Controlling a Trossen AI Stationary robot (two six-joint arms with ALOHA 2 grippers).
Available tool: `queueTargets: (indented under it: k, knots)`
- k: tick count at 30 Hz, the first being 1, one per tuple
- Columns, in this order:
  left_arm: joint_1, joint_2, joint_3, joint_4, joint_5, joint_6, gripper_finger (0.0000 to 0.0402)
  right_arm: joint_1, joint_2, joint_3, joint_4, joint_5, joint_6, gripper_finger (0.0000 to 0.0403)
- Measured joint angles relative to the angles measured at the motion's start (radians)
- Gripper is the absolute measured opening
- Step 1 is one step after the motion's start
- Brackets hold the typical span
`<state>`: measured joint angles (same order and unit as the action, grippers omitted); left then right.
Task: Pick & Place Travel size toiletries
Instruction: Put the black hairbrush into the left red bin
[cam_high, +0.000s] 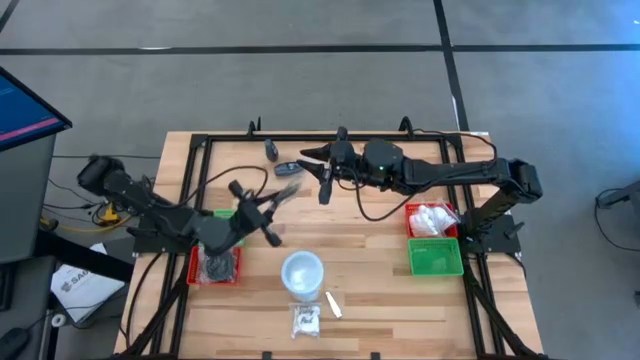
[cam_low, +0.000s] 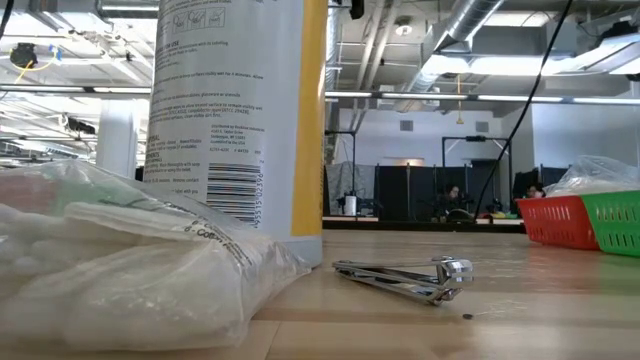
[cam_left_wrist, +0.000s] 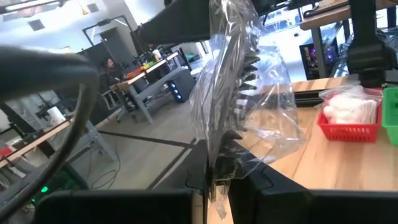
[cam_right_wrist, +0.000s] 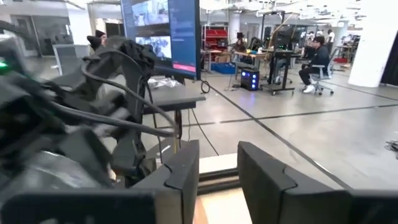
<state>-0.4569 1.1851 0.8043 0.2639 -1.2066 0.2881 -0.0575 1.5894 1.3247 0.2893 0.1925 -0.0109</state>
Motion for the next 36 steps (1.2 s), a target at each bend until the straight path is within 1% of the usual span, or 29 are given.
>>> queueTargets:
  k: [4,8,10,14,18,19,22,24,27,30,36]
  knots:
    - [-0.1,0.0,0.0,-0.013,-0.087,0.0,0.0023,-0.011,0.0,0.0,-0.034,0.0,0.0,0.0112]
    - [-0.189,0.0,0.0,-0.014,-0.155,-0.01,0.0023,-0.012,0.0,0.0,-0.088,0.0,0.0,0.0116]
    - [-0.225,0.0,0.0,-0.014,-0.175,-0.013,0.0023,-0.012,0.0,0.0,-0.107,0.0,0.0,0.0116]
    - [-0.269,-0.001,0.0,-0.013,-0.169,-0.051,0.0023,-0.012,0.0,0.0,-0.111,0.0,0.0,0.0116]
    - [-0.299,-0.028,0.0,-0.023,-0.056,-0.11,0.0022,-0.012,0.0,0.0,-0.112,0.0,0.001,0.0116]
    - [-0.302,-0.037,0.002,-0.037,-0.043,-0.119,0.0022,-0.011,0.0,0.0,-0.114,0.0,0.001,0.0116]
    - [-0.317,-0.081,0.002,-0.155,-0.024,-0.192,0.0022,-0.008,0.0,0.0,-0.128,0.0,0.001,0.0116]
    - [-0.318,-0.125,0.002,-0.247,0.042,-0.286,0.0022,-0.008,0.0,0.0,-0.142,0.0,0.003,0.0116]
    - [-0.315,-0.185,0.002,-0.392,0.195,-0.437,0.0022,-0.008,0.0,0.0,-0.159,0.0,0.003,0.0116]
    - [-0.315,-0.23,0.002,-0.513,0.285,-0.559,0.0022,-0.008,0.0,0.0,-0.162,0.0,0.003,0.0116]
    - [-0.315,-0.289,0.001,-0.798,0.459,-0.868,0.0023,-0.008,0.0,0.0,-0.166,-0.001,0.003,0.0116]
